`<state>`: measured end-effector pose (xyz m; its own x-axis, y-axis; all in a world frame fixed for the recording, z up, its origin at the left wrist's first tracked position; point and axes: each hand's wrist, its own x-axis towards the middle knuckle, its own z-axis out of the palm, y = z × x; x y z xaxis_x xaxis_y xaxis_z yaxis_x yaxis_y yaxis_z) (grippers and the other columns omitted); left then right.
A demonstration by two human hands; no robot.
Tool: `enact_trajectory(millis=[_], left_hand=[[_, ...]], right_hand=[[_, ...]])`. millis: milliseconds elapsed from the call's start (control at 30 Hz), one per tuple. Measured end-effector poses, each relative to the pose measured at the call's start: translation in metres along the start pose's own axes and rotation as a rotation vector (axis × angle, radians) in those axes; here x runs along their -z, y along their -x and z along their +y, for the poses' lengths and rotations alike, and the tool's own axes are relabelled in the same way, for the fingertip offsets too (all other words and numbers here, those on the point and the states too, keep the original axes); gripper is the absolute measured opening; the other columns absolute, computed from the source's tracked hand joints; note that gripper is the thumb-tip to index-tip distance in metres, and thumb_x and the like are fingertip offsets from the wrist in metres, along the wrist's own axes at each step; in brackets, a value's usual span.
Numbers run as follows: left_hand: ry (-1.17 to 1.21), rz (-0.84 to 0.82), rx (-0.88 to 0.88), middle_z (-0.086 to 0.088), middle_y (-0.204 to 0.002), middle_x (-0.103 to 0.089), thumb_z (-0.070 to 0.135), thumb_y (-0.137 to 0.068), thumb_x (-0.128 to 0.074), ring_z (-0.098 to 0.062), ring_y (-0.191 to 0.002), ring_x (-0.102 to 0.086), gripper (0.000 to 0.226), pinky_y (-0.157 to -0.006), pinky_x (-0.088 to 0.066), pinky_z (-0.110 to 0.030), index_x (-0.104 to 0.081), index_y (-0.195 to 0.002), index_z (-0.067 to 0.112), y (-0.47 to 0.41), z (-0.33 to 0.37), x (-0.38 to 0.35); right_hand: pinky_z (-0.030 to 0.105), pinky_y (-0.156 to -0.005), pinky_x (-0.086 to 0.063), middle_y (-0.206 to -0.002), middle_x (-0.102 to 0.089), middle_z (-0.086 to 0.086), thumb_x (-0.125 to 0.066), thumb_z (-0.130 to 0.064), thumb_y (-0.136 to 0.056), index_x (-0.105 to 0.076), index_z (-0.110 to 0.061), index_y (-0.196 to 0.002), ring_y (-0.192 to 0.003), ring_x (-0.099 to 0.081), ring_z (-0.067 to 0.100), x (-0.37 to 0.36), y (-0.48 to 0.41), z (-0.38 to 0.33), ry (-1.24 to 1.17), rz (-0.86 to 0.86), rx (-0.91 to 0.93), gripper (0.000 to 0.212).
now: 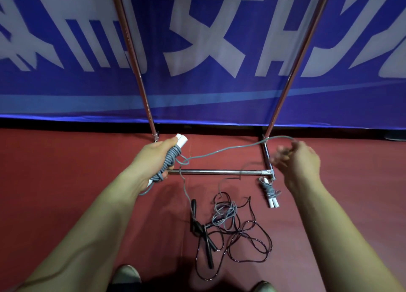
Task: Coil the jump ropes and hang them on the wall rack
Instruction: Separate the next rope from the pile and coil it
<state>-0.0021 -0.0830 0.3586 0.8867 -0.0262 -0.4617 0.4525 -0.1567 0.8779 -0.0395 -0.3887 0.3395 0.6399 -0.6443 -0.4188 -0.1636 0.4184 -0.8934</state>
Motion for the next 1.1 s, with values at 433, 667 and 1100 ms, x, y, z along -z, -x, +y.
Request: enact_trajectory(millis=[433,667,1100], left_hand=[[0.114,-0.299,-0.086,-0.017,-0.065,-0.057,0.048,-0.096,-0.056,-0.020,-0.034,-0.040,0.038,-0.054,-0.037,-0.032,-0.061,-0.089,0.012,0.016,0.020,-0.016],[0.061,-0.334,-0.093,-0.017,-0.069,-0.059,0.054,-0.092,-0.061,-0.021,-0.036,-0.044,0.040,-0.059,-0.038,-0.036,-0.064,-0.089,0.014,0.013,0.014,-0.015],[-0.103,-0.179,-0.025,-0.015,-0.065,-0.058,0.053,-0.090,-0.065,-0.019,-0.040,-0.043,0.031,-0.046,-0.034,-0.024,-0.074,-0.090,0.024,0.004,-0.005,-0.005]], right_hand=[[0.045,-0.118,-0.030,-0.160,-0.029,0.006,-0.066,-0.046,-0.086,-0.027,-0.031,-0.155,-0.148,-0.027,0.025,-0.038,0.059,0.057,1.406,-0.810,0.725,0.080],[0.038,-0.068,-0.046,-0.068,-0.058,-0.001,-0.062,-0.029,-0.097,-0.056,-0.016,-0.078,-0.069,-0.054,0.025,-0.051,0.071,0.055,1.131,-0.839,0.688,0.023],[0.025,-0.057,-0.040,-0.053,-0.040,-0.007,-0.036,-0.022,-0.106,-0.053,-0.016,-0.085,-0.047,-0.035,0.010,-0.039,0.045,-0.015,-0.298,-0.630,0.068,0.028]])
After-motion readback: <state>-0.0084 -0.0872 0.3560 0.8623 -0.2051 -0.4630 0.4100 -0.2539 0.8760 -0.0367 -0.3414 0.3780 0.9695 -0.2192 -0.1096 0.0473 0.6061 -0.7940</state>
